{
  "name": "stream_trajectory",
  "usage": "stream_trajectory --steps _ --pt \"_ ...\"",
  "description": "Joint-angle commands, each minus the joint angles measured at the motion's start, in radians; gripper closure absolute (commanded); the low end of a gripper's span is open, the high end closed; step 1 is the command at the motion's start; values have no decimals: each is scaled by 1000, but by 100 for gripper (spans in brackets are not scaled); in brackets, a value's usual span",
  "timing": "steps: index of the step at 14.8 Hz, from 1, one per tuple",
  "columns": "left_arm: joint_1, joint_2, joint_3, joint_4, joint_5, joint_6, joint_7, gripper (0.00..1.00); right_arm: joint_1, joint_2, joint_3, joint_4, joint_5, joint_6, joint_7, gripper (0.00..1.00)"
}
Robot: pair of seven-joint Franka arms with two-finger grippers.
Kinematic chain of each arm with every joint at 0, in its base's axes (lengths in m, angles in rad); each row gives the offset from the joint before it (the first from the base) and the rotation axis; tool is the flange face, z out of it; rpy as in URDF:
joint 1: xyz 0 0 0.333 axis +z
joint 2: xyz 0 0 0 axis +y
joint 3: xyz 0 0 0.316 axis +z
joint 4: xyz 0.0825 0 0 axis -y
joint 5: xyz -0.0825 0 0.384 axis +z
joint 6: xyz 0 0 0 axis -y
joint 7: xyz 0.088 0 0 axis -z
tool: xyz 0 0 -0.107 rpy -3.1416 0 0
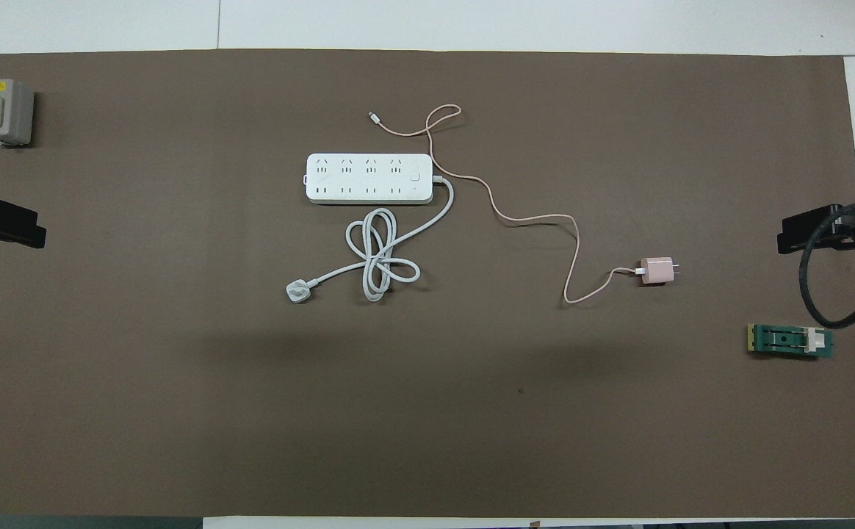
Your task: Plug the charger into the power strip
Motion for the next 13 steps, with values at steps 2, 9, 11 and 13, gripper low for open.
stream_trajectory --steps 2,9,11,13 --pt "-11 -30 8 -44 -13 26 3 0 -9 -16 5 -13 14 -4 0 0" --pt "-12 -32 8 -47 -13 20 5 0 -18 -18 7 -20 17 -4 3 0" --pt "-12 -32 8 -45 -15 23 6 0 -26 -30 1 -55 22 -4 13 0" --pt "-14 -32 6 -45 -13 23 9 0 -70 -30 -1 -90 80 -1 76 0"
